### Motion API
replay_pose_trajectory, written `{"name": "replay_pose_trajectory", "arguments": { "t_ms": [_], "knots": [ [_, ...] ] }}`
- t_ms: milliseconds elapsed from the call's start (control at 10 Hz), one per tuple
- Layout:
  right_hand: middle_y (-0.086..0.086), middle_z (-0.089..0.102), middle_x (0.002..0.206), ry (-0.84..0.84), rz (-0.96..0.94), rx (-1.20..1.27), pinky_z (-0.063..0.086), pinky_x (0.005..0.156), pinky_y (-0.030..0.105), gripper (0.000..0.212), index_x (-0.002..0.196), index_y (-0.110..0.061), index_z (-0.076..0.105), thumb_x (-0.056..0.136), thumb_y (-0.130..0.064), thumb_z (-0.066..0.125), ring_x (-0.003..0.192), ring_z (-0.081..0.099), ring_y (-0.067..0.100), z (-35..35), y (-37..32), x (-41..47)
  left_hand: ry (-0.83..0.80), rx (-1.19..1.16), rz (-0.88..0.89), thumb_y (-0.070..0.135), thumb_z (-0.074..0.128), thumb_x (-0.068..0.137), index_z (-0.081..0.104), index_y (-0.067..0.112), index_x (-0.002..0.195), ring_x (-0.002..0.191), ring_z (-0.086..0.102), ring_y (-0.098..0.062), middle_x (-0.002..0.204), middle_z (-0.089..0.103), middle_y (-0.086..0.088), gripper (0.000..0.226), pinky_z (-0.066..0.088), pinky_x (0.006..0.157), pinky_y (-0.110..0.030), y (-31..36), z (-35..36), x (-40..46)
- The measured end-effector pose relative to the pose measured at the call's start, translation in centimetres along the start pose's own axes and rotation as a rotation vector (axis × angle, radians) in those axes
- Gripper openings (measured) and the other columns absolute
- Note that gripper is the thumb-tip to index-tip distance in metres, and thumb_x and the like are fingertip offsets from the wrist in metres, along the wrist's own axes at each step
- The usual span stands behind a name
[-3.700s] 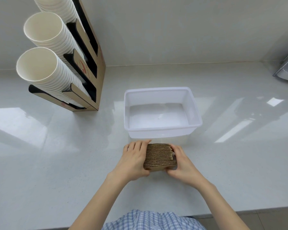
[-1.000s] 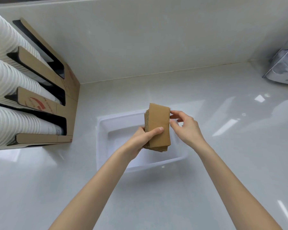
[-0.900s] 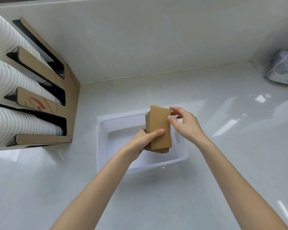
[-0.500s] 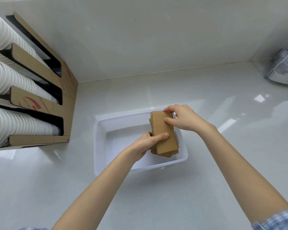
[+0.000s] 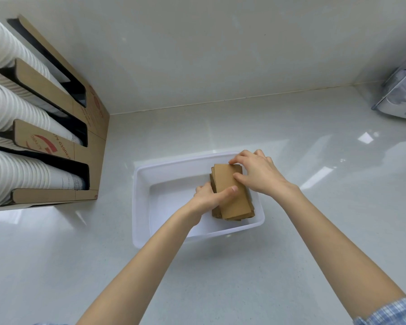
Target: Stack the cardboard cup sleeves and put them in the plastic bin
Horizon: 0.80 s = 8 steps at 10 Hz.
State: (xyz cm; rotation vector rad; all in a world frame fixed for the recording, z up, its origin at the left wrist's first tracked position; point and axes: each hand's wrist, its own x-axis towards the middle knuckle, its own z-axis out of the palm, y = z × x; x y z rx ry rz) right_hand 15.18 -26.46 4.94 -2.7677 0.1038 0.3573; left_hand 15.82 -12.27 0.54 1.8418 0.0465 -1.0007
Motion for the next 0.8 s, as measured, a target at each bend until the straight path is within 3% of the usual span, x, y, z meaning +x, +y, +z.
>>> {"name": "replay_pose_trajectory", "arguments": {
  "t_ms": [100, 200, 300, 500, 600, 800],
  "knots": [
    [-0.001, 0.046, 0.135, 0.006, -0.012, 0.025, 0.031, 0.098, 0.036, 0.039, 0.128, -0.021, 0.049, 0.089, -0.021, 0.046, 0.118, 0.038, 0.026, 0.3, 0.2, -0.2, -0.019, -0.126, -0.014, 0.046, 0.047, 0.085, 0.040, 0.023, 0.131, 0.112, 0.049, -0.017, 0.126, 0.048, 0.004, 0.052, 0.041, 0.089, -0.033, 0.3, -0.4, -0.4],
    [0.000, 0.047, 0.134, 0.000, -0.017, 0.066, 0.034, 0.098, 0.036, 0.039, 0.128, -0.020, 0.049, 0.089, -0.020, 0.046, 0.118, 0.039, 0.026, 0.6, 0.3, -0.2, -0.001, -0.160, -0.024, 0.036, 0.037, 0.092, 0.037, 0.024, 0.132, 0.106, 0.046, -0.016, 0.119, 0.048, 0.004, 0.042, 0.039, 0.083, -0.033, 0.4, -0.2, -0.4],
    [0.000, 0.048, 0.134, -0.009, -0.004, 0.133, 0.039, 0.097, 0.035, 0.039, 0.129, -0.019, 0.048, 0.090, -0.019, 0.046, 0.118, 0.037, 0.025, 0.7, 0.2, -0.3, 0.047, -0.106, -0.002, 0.038, 0.032, 0.093, 0.034, 0.031, 0.134, 0.109, 0.046, -0.020, 0.129, 0.045, -0.001, 0.042, 0.043, 0.080, -0.033, 0.5, 0.5, -0.3],
    [-0.001, 0.048, 0.135, -0.003, 0.006, 0.159, 0.040, 0.097, 0.036, 0.039, 0.129, -0.020, 0.047, 0.090, -0.020, 0.045, 0.120, 0.036, 0.024, 0.8, 0.4, -0.6, 0.057, -0.062, 0.032, 0.043, 0.035, 0.090, 0.010, 0.040, 0.141, 0.119, 0.045, -0.023, 0.139, 0.041, -0.005, 0.057, 0.049, 0.092, -0.045, 0.4, 0.6, 0.1],
    [-0.001, 0.048, 0.136, 0.003, 0.010, 0.174, 0.037, 0.100, 0.036, 0.039, 0.130, -0.019, 0.047, 0.091, -0.021, 0.044, 0.122, 0.036, 0.025, 0.7, 0.4, -0.7, 0.057, -0.080, 0.027, 0.041, 0.035, 0.092, 0.006, 0.038, 0.142, 0.116, 0.044, -0.017, 0.144, 0.038, 0.000, 0.058, 0.046, 0.092, -0.039, 0.8, 0.2, -0.4],
    [-0.002, 0.047, 0.141, 0.041, 0.031, 0.096, 0.027, 0.108, 0.041, 0.040, 0.132, -0.022, 0.045, 0.092, -0.025, 0.042, 0.132, 0.035, 0.025, 0.5, -0.4, -1.2, 0.125, 0.037, 0.059, 0.037, 0.034, 0.093, 0.020, 0.026, 0.142, 0.134, 0.033, -0.020, 0.150, 0.030, -0.002, 0.053, 0.032, 0.105, -0.034, 1.5, -2.0, -2.5]
  ]
}}
